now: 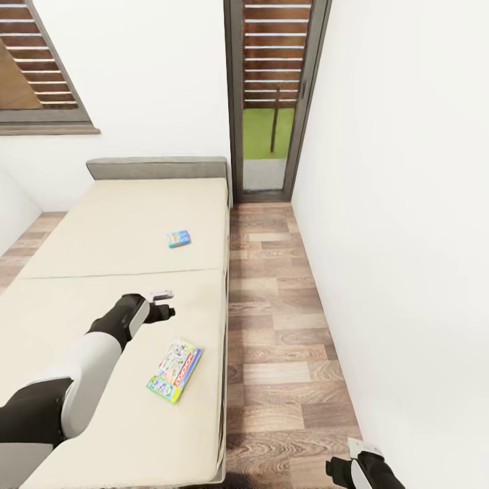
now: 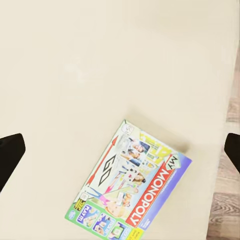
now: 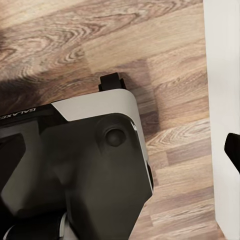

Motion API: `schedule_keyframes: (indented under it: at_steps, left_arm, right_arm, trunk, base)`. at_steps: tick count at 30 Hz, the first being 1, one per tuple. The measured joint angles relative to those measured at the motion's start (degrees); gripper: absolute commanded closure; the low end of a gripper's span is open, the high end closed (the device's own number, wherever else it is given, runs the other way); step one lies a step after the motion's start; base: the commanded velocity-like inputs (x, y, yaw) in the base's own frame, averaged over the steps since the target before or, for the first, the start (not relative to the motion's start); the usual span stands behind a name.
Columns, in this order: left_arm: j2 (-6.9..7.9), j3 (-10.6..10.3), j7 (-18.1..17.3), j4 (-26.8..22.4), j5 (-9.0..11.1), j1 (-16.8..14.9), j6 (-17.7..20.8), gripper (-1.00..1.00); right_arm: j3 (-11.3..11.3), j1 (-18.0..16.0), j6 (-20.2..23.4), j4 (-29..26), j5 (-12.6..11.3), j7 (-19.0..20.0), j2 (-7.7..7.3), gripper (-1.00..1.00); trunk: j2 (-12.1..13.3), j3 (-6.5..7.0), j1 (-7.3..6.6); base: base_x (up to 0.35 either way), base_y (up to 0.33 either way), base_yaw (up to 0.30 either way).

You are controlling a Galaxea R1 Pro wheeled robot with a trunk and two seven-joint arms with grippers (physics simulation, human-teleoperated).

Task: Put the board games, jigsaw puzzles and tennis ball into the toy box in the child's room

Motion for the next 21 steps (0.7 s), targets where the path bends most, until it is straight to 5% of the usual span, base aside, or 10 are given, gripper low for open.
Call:
schedule_keyframes:
  at_steps: [21]
  left_arm:
    - [-0.20, -0.09, 0.03, 0.00, -0.13, -1.41, 1.15, -1.00]
  right_arm:
    - [0.00, 0.00, -0.07, 0.00, 0.00, -0.02, 0.00, -1.00]
  trunk:
    - [0.00, -1.97, 0.00]
  base:
    - [0.000, 0.000, 0.000]
